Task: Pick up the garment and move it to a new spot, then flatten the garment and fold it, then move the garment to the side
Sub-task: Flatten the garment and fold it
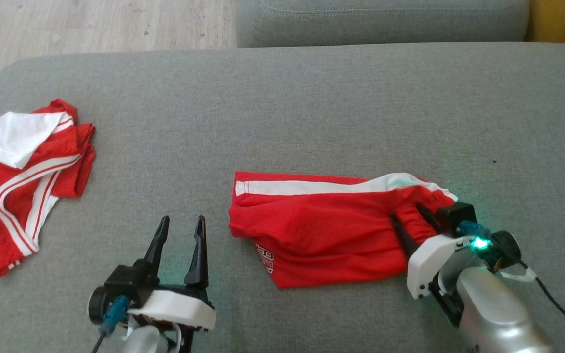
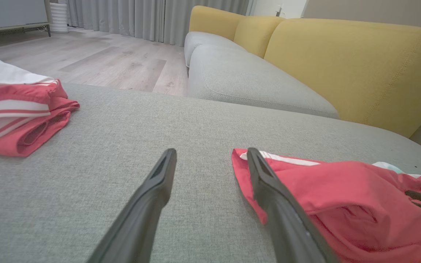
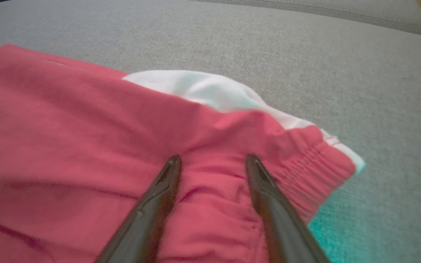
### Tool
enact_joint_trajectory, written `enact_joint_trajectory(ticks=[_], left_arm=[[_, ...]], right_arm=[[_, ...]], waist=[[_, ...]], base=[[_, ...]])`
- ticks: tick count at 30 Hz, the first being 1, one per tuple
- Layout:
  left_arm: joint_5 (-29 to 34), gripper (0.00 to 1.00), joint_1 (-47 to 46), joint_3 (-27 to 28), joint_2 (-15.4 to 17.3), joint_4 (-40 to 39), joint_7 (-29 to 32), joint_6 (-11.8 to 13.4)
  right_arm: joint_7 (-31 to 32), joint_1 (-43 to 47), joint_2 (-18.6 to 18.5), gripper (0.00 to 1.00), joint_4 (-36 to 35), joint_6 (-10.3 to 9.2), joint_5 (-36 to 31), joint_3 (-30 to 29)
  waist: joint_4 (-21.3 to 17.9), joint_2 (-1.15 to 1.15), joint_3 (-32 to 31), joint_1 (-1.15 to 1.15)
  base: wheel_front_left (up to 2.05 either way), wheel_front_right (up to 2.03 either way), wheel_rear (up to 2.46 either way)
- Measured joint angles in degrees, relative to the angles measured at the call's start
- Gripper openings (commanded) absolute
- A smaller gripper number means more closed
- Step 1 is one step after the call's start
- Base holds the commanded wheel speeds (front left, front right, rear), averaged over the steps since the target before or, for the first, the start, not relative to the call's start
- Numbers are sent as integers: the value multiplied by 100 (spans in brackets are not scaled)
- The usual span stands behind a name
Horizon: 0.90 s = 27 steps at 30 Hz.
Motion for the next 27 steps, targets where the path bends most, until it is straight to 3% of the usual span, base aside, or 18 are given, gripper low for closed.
enact_joint_trajectory(ticks=[1,9,16,20,24,25,26,27], left_arm=[[-1,100,0,-2,0,0,0,1],[-59,100,-4,-10,0,-27,0,8],[-59,100,-3,-20,0,-36,0,-1],[-92,100,13,-19,0,-41,0,-1],[-93,100,155,0,1,-47,0,3],[-92,100,226,9,0,-40,0,15],[-92,100,244,18,1,-21,0,23],[-91,100,248,30,1,-9,0,24]], right_arm=[[-1,-54,8,0,66,0,19,-21],[-470,-246,-1,0,27,0,23,-243],[-521,-559,-10,0,-1617,0,-78,-325],[-535,192,-94,0,-2291,0,-81,-308],[-535,1320,-269,0,-2148,0,-118,-291],[-534,1684,-319,13,-1876,0,-175,-309],[-535,1767,-316,75,-1744,0,-181,-333],[-535,1769,-304,100,-1569,0,-181,-368]], waist=[[7,0,12,0],[44,0,80,0],[58,0,-13,0],[37,0,-109,0],[-47,0,-166,0],[-99,0,-188,0],[-130,0,-199,0],[-159,0,-211,-1]], base=[[0,0,0],[0,0,0],[0,0,0],[0,0,0],[0,0,0],[0,0,0],[0,0,0],[0,0,0]])
